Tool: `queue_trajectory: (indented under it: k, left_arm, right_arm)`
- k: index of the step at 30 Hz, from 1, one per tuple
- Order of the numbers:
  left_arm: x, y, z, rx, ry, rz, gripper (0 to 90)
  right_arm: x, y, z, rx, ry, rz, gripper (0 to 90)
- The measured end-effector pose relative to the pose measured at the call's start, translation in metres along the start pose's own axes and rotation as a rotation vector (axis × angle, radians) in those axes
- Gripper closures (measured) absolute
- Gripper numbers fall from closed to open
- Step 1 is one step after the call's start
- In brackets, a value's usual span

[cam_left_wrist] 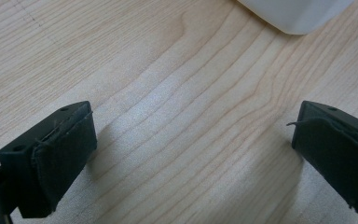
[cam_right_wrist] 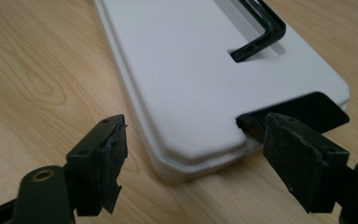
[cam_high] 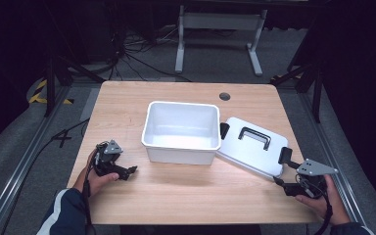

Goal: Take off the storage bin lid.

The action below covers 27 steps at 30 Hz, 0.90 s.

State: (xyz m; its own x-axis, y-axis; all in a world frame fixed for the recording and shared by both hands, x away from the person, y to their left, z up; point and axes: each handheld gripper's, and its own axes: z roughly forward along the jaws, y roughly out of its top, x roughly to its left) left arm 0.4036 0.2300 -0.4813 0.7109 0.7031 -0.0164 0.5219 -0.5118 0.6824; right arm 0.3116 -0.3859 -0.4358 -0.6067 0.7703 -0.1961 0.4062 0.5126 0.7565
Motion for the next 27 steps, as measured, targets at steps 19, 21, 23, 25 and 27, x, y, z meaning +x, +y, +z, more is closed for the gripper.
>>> queue_trajectory:
  k: [19,21,23,25,27]
  left_arm:
    - [0.000,0.001,0.001,-0.002,-0.001,0.004,0.1]
    - [0.000,0.001,0.001,-0.002,-0.003,0.001,0.1]
    - [0.000,0.001,0.001,-0.002,-0.001,0.000,0.1]
    - [0.000,0.001,0.001,-0.004,0.004,0.005,0.1]
    - [0.000,0.001,0.001,-0.004,0.003,0.000,0.1]
  right_arm:
    - [-0.004,-0.030,0.016,0.048,0.076,0.140,18.4]
    - [-0.005,-0.030,0.017,0.051,0.080,0.147,18.0]
    - [-0.005,-0.030,0.017,0.052,0.081,0.148,17.8]
    - [-0.005,-0.030,0.017,0.052,0.082,0.148,17.6]
    - [-0.005,-0.030,0.017,0.055,0.081,0.148,17.0]
